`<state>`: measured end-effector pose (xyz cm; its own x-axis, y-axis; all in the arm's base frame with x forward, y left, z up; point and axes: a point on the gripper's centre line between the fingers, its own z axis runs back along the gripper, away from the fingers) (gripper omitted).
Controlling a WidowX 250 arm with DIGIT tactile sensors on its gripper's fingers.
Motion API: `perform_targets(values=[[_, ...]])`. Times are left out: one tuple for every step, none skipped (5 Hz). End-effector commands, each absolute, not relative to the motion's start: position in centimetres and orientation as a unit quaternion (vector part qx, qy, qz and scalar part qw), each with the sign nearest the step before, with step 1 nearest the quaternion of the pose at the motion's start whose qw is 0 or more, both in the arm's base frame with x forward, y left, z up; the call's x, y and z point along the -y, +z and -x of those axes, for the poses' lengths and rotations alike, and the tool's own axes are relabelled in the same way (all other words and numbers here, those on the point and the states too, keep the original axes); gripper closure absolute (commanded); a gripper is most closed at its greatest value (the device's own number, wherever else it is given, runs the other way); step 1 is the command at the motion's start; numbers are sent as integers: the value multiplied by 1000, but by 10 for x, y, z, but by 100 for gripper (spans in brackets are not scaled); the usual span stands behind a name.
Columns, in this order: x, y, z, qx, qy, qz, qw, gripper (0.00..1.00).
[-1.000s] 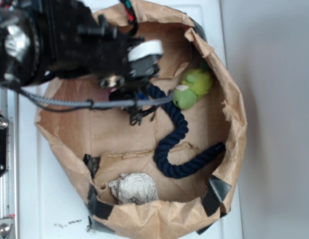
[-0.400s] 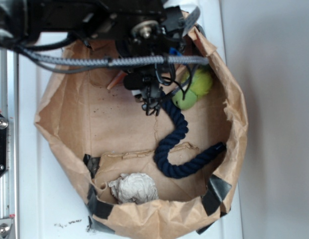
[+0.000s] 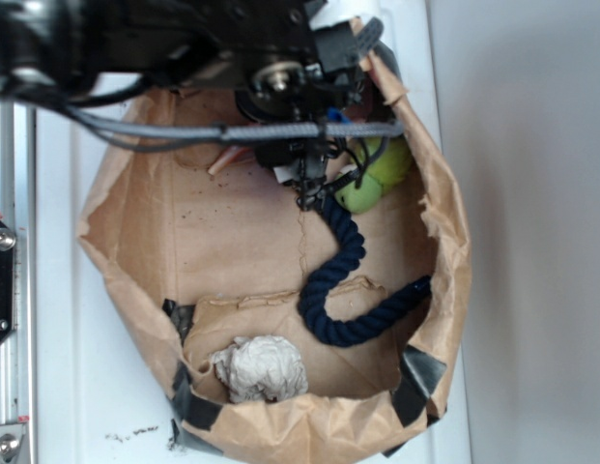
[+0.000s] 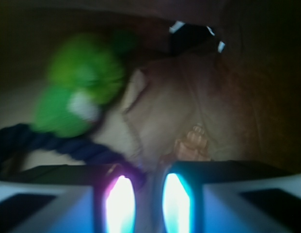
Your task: Grab the shell.
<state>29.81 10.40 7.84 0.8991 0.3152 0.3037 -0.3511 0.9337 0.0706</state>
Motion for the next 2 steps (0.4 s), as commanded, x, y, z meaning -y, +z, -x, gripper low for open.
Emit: perform_targets(values=[[-117, 78, -315, 135, 281, -118, 943, 0], [-122, 77, -313, 123, 314, -118, 934, 0]])
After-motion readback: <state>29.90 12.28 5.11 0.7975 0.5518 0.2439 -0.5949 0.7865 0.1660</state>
